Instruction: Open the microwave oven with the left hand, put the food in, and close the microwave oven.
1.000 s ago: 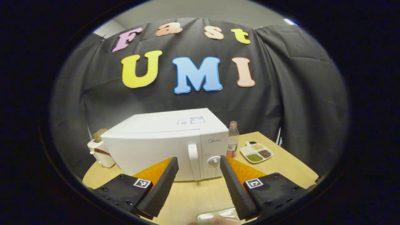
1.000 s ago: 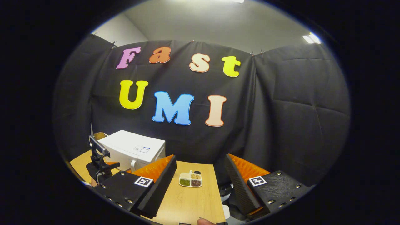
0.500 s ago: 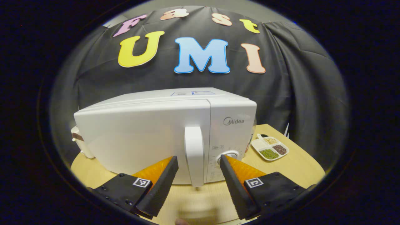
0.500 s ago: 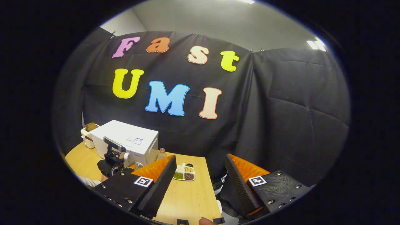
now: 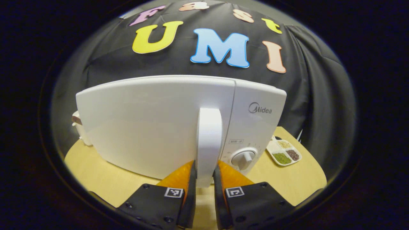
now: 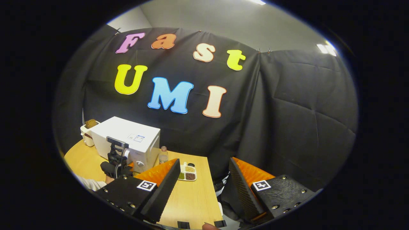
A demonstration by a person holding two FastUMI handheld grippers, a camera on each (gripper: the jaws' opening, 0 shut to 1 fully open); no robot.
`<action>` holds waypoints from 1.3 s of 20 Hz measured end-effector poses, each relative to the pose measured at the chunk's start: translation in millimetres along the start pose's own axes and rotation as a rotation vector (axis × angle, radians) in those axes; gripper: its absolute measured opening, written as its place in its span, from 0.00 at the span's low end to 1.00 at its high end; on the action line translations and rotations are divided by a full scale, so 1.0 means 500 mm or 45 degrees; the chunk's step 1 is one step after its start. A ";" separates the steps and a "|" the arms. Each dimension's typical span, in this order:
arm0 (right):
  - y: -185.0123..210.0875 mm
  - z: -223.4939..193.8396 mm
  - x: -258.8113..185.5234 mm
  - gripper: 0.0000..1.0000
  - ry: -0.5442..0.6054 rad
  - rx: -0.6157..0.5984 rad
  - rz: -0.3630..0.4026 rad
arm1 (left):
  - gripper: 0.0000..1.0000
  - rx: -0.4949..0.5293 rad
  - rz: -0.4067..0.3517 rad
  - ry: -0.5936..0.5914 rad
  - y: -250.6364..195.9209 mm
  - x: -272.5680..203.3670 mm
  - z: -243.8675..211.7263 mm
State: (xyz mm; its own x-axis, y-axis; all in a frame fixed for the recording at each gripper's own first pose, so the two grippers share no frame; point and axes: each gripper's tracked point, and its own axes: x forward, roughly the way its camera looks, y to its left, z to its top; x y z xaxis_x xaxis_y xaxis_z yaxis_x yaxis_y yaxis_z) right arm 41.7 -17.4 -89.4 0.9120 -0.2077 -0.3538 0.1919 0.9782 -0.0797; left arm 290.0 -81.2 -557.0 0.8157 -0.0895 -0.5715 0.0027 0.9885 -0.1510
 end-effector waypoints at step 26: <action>0.066 -0.037 -0.040 0.93 0.000 0.103 0.187 | 0.08 0.074 -0.061 0.088 0.178 -0.363 -0.159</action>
State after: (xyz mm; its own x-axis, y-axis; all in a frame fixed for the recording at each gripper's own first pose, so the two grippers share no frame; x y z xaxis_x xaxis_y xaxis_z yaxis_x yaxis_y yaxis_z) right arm 22.9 18.7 -102.1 0.9324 -0.0625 -0.3561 0.0852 0.9952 0.0482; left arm 96.0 13.2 -530.7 0.7720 -0.1433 -0.6193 0.0762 0.9881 -0.1337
